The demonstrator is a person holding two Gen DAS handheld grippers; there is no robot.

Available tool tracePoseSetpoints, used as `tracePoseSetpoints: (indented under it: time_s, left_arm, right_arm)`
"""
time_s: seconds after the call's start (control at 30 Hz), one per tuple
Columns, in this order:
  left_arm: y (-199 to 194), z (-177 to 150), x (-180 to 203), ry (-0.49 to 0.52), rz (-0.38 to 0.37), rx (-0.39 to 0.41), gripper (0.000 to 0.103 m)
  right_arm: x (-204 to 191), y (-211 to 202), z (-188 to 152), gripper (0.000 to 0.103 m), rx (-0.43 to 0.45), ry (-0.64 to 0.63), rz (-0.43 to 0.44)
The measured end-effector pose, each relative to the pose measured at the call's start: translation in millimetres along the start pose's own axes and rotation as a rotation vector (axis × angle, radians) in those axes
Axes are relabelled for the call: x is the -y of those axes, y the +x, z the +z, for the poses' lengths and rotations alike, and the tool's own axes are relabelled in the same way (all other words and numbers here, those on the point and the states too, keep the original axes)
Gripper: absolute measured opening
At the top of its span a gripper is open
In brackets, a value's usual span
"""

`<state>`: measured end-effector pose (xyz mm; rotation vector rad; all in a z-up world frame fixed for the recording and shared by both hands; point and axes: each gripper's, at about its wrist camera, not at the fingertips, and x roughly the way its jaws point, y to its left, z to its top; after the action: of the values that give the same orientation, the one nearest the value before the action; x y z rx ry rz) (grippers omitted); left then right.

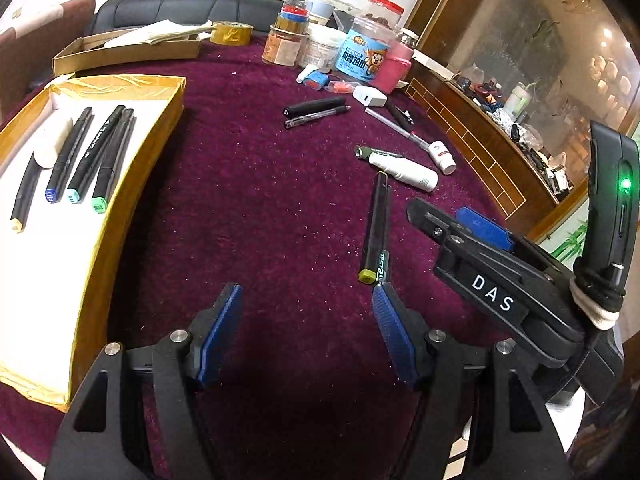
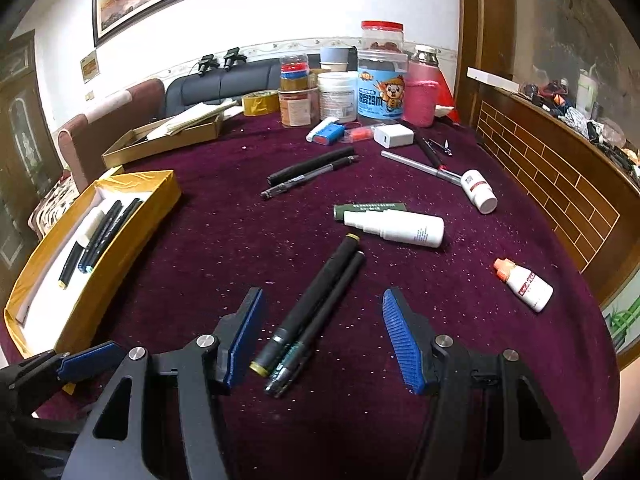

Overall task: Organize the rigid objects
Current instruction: 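Move both open grippers back over the remaining items on the table, then grasp a black marker with the left gripper while the right gripper grasps the white spray bottle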

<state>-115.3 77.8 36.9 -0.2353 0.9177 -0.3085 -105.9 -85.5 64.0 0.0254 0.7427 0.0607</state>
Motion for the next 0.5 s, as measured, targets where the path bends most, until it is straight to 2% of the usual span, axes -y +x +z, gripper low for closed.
tracePoseSetpoints:
  time_s: [0.27,0.5]
  left_arm:
    - [11,11,1,0.011,0.023,0.009,0.066]
    - [38,33,1,0.061,0.085,0.036,0.066]
  right_arm:
    - [7,12,1,0.056,-0.022,0.011,-0.008]
    - [13,26,6,0.057,-0.050,-0.005,-0.021]
